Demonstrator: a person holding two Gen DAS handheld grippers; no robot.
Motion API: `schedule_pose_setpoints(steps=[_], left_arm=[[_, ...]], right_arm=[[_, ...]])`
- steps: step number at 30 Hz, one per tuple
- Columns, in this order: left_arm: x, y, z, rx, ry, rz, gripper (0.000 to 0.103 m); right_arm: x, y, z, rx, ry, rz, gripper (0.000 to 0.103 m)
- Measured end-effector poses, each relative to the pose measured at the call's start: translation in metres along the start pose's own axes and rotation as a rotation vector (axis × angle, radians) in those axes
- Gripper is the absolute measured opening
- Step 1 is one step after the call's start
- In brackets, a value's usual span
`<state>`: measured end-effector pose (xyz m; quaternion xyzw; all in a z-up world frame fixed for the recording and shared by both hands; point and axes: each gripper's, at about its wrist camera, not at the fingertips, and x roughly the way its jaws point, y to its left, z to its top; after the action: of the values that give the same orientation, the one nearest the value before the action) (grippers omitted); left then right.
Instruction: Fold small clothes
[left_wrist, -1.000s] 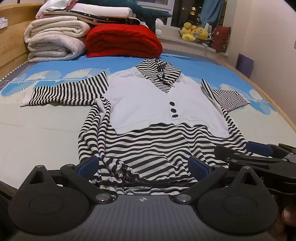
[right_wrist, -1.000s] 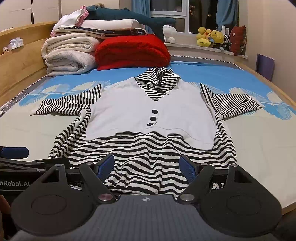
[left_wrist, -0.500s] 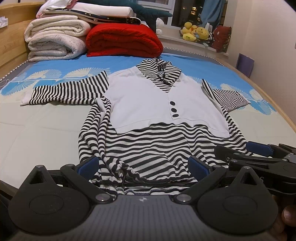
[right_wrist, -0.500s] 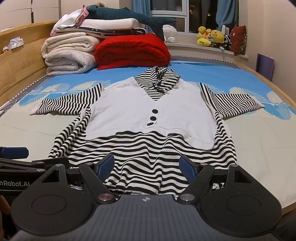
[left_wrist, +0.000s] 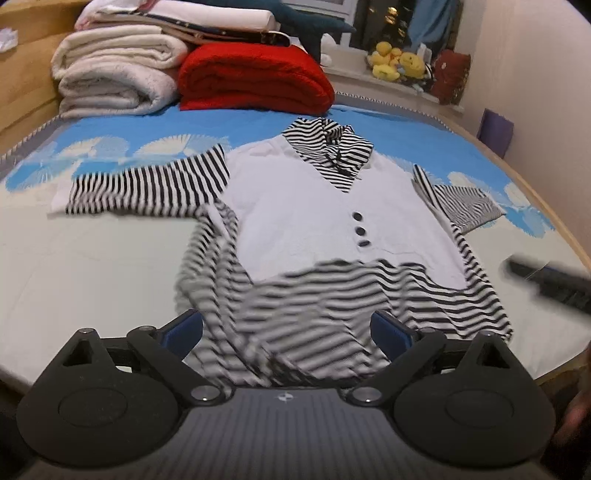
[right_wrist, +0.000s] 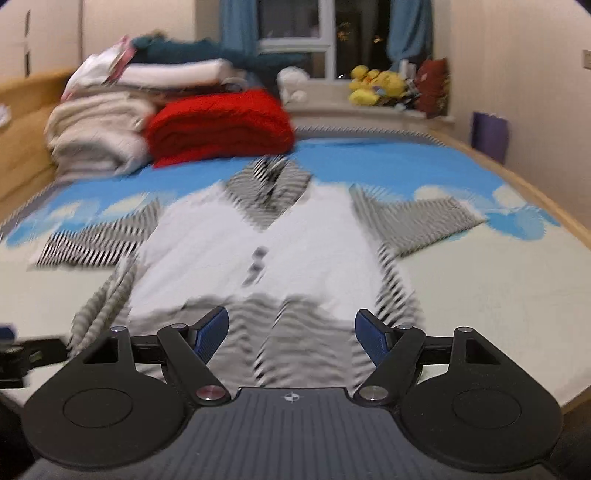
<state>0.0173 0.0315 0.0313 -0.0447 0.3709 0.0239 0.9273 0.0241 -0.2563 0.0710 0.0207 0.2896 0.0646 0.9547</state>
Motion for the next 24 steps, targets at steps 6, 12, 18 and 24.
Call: schedule_pose_setpoints(steps=[6, 12, 18, 24], left_arm=[[0.043, 0.041, 0.046, 0.042, 0.018, 0.051, 0.097], [0.119, 0.087, 0.036, -0.188, 0.258, 0.010, 0.085], [0.152, 0.090, 0.018, -0.247, 0.450, 0.031, 0.085], [0.161, 0.094, 0.000, -0.251, 0.544, 0.031, 0.039]], right_arm=[[0.031, -0.058, 0.052, -0.042, -0.029, -0.048, 0.078], [0.101, -0.097, 0.026, 0.016, 0.229, -0.080, 0.078], [0.144, -0.126, -0.015, 0.293, 0.522, -0.087, 0.072], [0.155, -0.131, -0.033, 0.336, 0.639, -0.102, 0.029]])
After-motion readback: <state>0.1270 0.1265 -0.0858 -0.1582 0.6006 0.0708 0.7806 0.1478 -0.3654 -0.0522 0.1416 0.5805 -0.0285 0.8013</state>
